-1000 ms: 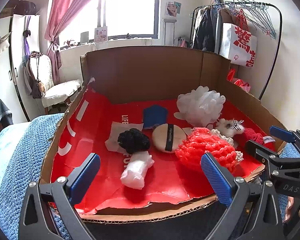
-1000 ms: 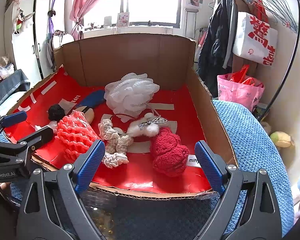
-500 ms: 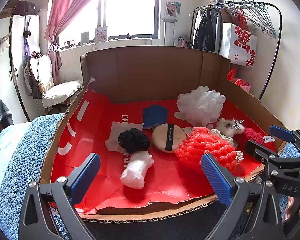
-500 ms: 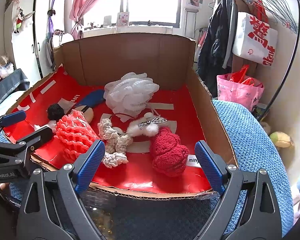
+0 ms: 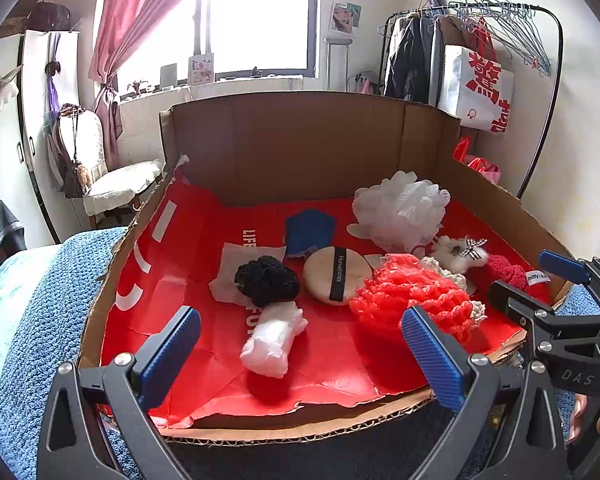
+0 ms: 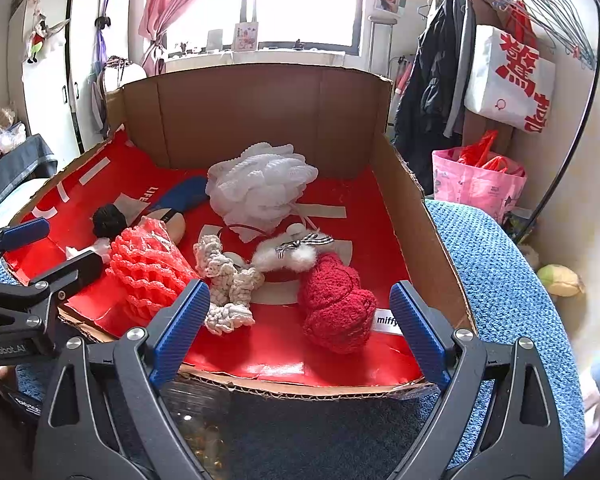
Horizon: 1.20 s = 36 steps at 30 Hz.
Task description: Organize soft objects
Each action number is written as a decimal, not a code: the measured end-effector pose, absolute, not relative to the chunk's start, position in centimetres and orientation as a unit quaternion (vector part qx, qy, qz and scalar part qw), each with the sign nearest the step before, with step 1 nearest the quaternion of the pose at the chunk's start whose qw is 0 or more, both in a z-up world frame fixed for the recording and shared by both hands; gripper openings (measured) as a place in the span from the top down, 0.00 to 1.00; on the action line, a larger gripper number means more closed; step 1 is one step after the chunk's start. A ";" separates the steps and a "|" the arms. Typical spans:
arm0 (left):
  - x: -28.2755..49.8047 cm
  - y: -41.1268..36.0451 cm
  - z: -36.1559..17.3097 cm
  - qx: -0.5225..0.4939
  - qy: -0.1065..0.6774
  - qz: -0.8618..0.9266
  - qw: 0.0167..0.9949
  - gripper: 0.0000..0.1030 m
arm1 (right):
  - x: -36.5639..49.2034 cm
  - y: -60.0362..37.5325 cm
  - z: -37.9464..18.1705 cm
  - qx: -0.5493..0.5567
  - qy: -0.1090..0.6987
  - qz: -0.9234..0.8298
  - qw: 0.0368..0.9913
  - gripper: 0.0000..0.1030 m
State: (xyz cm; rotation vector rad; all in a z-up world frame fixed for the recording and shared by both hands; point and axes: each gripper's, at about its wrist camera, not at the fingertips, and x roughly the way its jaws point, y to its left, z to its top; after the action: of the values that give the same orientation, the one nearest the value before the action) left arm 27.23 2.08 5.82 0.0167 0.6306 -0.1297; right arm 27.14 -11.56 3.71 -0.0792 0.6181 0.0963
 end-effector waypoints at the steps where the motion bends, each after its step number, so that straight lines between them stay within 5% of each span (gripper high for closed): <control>1: 27.2 2.1 5.8 0.008 0.310 -0.064 0.949 0.00 | 27.2 -11.5 3.7 -0.039 0.304 0.048 0.951 0.10; 25: 27.1 2.3 5.9 0.010 0.305 -0.062 0.950 0.00 | 27.1 -11.6 3.9 -0.045 0.305 0.045 0.950 0.10; 36: 20.9 2.7 11.7 0.030 0.259 -0.023 0.965 0.00 | 22.8 -11.8 8.3 -0.028 0.267 0.080 0.960 0.10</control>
State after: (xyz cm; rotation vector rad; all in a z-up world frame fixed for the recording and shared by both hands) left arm 20.90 2.65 11.70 0.0614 0.5245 -0.0473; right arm 22.78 -11.80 8.33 -0.0576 0.5403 0.1621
